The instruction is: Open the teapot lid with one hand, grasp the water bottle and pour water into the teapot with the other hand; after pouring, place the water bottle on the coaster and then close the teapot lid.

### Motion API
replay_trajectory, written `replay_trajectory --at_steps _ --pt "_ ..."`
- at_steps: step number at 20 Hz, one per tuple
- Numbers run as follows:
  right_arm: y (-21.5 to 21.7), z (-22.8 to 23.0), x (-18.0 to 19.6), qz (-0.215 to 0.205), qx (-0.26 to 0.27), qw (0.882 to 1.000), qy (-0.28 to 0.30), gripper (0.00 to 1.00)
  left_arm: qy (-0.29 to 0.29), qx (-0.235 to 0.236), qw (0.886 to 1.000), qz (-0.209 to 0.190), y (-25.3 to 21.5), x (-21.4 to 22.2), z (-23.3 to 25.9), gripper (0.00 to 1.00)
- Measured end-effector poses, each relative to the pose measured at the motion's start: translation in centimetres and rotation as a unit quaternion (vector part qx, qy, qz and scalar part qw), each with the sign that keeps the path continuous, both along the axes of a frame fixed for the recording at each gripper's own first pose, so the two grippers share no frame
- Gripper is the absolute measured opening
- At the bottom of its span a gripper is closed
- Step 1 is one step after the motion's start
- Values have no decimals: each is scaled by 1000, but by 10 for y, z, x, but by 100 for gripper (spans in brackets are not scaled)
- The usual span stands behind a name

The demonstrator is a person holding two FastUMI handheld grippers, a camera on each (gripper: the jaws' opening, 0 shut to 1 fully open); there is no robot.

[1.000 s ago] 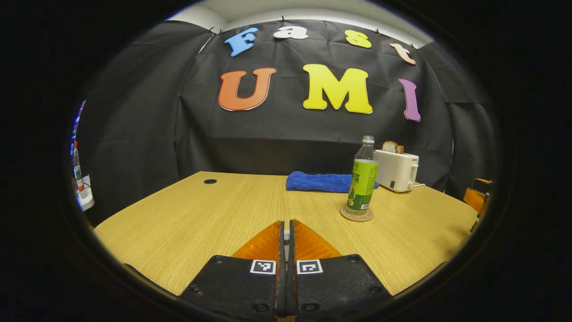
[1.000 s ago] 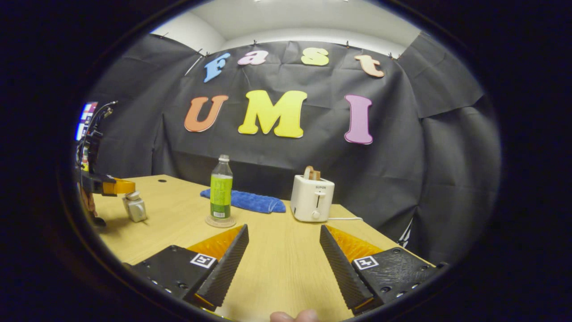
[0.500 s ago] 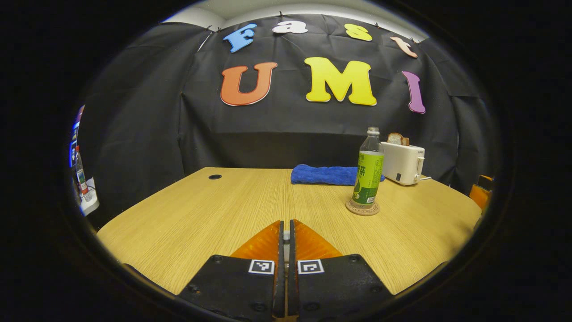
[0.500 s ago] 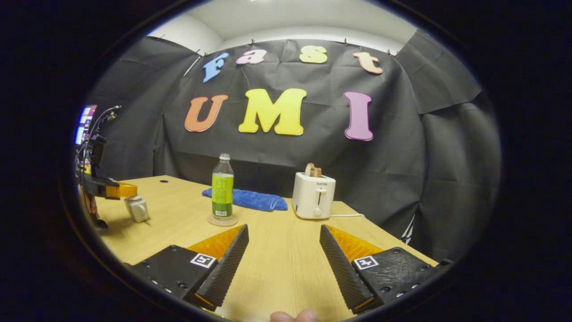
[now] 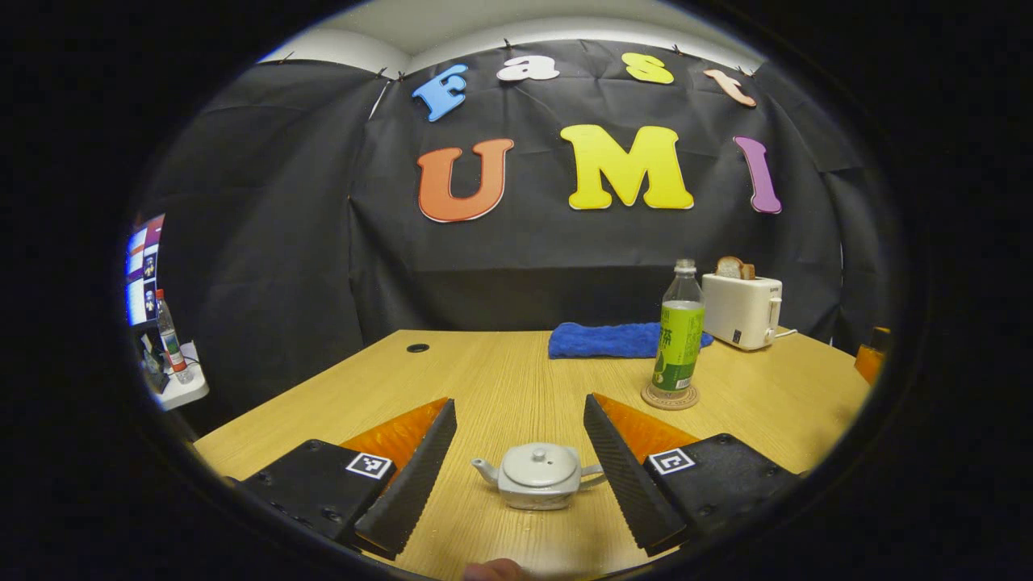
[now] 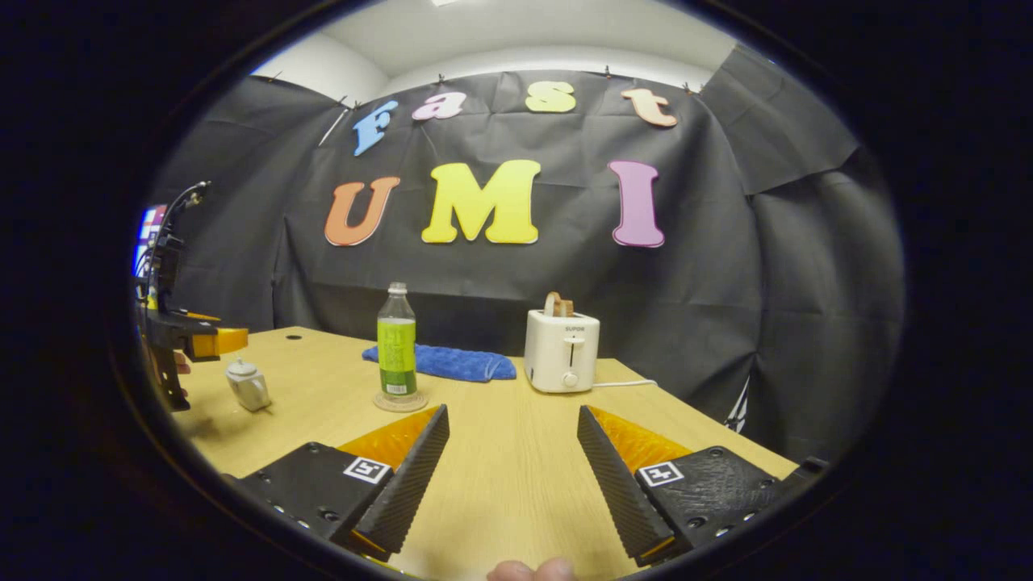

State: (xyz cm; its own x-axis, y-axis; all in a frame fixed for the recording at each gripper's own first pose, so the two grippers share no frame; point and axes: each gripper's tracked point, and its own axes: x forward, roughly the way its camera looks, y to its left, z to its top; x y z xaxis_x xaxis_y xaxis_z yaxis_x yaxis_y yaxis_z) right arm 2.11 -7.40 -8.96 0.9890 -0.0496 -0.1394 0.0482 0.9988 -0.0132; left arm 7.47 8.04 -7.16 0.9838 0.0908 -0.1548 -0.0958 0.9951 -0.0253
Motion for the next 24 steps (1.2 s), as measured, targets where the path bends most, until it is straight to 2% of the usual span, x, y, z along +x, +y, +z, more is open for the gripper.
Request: replay_trajectory --at_steps 4,8,12,14,18,24 --pt "-4 18 -6 -4 14 1000 -14 95 -22 -4 1000 -7 -18 -22 34 99" --pt "0 46 -12 -2 2 999 -49 95 -55 -16 998 -17 -43 -46 64 99" --pt "4 71 -23 -5 -7 998 -69 98 -73 -6 997 -26 -66 -67 73 99" --pt "12 76 -28 -3 -1 997 -72 95 -79 -6 996 -33 -73 -75 74 99" --pt "29 81 -36 -1 -10 997 -73 95 -89 -17 996 -22 -68 -83 83 99" --pt "55 105 -42 4 -36 996 -84 95 -86 -26 995 -33 -69 -84 81 99"
